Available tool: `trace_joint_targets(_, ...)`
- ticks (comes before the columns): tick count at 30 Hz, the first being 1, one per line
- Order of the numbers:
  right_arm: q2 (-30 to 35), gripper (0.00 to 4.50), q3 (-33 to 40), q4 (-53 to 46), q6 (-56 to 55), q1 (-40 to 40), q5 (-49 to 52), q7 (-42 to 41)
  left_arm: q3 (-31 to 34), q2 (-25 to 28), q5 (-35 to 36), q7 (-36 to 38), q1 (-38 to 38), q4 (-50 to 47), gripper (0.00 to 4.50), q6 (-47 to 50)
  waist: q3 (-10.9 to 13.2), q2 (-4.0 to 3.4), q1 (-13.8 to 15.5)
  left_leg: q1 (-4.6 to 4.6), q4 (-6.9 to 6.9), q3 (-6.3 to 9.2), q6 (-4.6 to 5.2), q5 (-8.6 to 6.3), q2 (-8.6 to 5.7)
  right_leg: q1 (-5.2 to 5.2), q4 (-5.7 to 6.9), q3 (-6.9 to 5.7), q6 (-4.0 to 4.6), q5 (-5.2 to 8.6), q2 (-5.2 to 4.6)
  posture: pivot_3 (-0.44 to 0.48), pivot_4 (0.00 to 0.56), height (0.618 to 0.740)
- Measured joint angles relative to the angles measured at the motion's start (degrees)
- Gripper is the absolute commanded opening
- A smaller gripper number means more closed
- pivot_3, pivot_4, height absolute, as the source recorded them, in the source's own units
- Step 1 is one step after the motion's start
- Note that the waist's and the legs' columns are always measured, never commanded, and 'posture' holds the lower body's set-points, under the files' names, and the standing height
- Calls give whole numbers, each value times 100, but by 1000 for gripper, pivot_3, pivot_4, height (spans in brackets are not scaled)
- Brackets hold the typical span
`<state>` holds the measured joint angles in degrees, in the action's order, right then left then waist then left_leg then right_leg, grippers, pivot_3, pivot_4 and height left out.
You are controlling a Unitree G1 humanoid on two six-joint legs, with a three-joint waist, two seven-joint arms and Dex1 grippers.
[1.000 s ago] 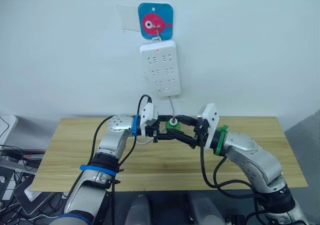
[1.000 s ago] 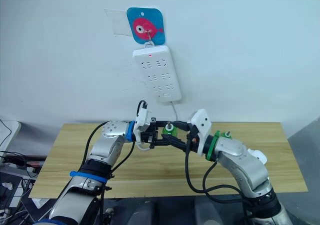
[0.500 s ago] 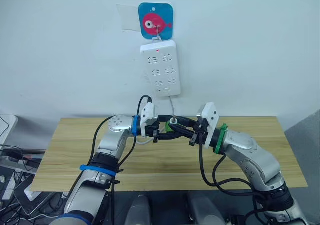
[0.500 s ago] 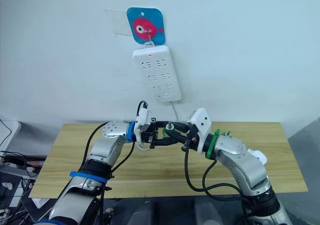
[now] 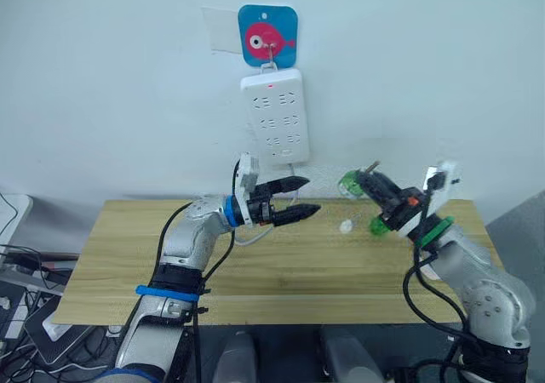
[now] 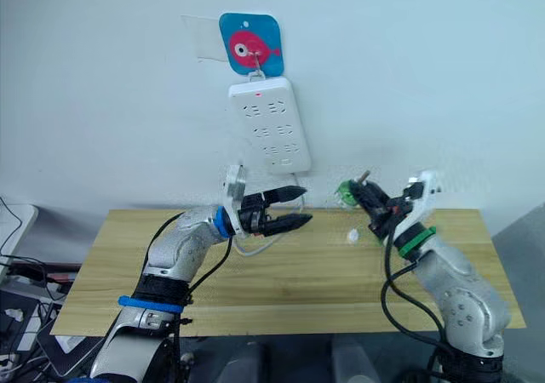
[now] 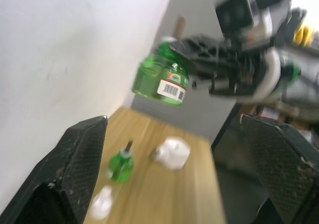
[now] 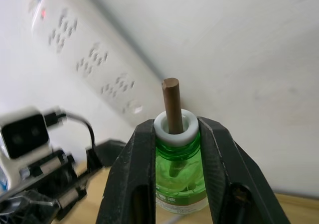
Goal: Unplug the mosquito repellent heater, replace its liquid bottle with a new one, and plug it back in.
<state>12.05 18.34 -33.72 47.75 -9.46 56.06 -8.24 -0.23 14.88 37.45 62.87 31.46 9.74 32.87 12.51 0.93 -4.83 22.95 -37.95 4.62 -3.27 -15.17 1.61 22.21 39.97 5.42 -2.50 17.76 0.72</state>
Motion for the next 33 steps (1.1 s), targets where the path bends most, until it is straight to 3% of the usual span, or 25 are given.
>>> trace_joint_targets(6,-149,833,166,-143,31,129,1277,1119,753,-441,1639,-1237,10,-119,4500,2334,0,-1,-22,0,1,-2,0,0,0,2,0,1,0,0,2,-76,191,740)
trace_joint_targets(11,-101,833,-149,-299,-69,147,1820,1614,1230,-757,2493,-2069,135,-107,4500,3234,0,0,-19,-1,0,-4,-2,1,-2,1,0,2,-1,0,2,-87,189,740)
trace_joint_targets(25,89,833,-734,-366,-745,-50,3242,2486,1327,-1299,2933,-2666,120,-129,4500,3517,0,0,-17,1,2,-10,-4,2,-2,3,-6,7,-1,1,2,-98,192,740)
trace_joint_targets(33,357,833,-976,-375,-998,-49,3495,2590,1363,-1384,3124,-2878,6,-292,4500,3521,0,0,-17,1,3,-11,-4,2,-2,3,-7,8,-2,1,3,-88,191,740)
